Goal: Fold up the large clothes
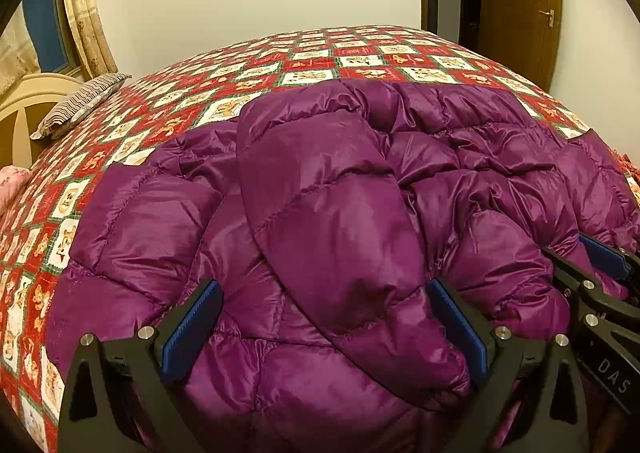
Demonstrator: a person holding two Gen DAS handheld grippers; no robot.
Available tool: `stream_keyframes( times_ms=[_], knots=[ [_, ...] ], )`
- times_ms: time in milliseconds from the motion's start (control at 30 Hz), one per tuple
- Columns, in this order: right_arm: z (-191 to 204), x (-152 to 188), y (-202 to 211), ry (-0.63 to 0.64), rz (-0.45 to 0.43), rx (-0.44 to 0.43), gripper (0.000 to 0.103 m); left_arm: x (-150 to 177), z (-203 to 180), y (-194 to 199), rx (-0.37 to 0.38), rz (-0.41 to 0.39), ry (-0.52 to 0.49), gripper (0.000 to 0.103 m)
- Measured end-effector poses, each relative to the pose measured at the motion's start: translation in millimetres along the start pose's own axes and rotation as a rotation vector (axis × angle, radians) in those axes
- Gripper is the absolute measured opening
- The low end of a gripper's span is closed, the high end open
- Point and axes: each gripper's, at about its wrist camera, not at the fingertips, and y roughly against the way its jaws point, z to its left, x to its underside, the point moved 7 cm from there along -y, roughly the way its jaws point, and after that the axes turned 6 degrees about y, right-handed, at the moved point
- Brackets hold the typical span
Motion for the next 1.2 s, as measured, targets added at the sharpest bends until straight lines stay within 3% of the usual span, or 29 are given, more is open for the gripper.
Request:
stream_keyframes(
  times_ms=[167,233,333,433,533,733,833,1200],
  knots=[
    [-4,0,1,0.010,0.009,0.008,0.053,-7,4,5,-0.017,0.023,-0.023,0.102],
    [-6,-2,6,0.017,0.018,-0.002,0.053,-14,11,25,-0.026,0.009,-0.024,0.102],
    [-17,0,45,-0.023,-0.019,0.020,0.058,-15,29,78,0.048,-0.049,0.006,0.102],
    [-23,18,80,-0.026,-0.013,-0.011,0.065,8,58,121,0.055,-0.064,-0.006,0.102],
    [-39,57,116,-0.024,0.019,0.003,0.068,49,86,146,0.019,-0.055,-0.026,0.102],
    [-80,140,168,-0.084,0.086,0.084,0.070,143,136,166,-0.063,0.036,-0.012,0.102],
    [-95,173,191,-0.147,0.096,0.079,0.070,174,143,169,-0.055,0.080,0.005,0.102],
    [-60,222,223,-0.102,0.084,0.071,0.070,215,130,186,0.038,0.088,0.027,0.102]
  ],
)
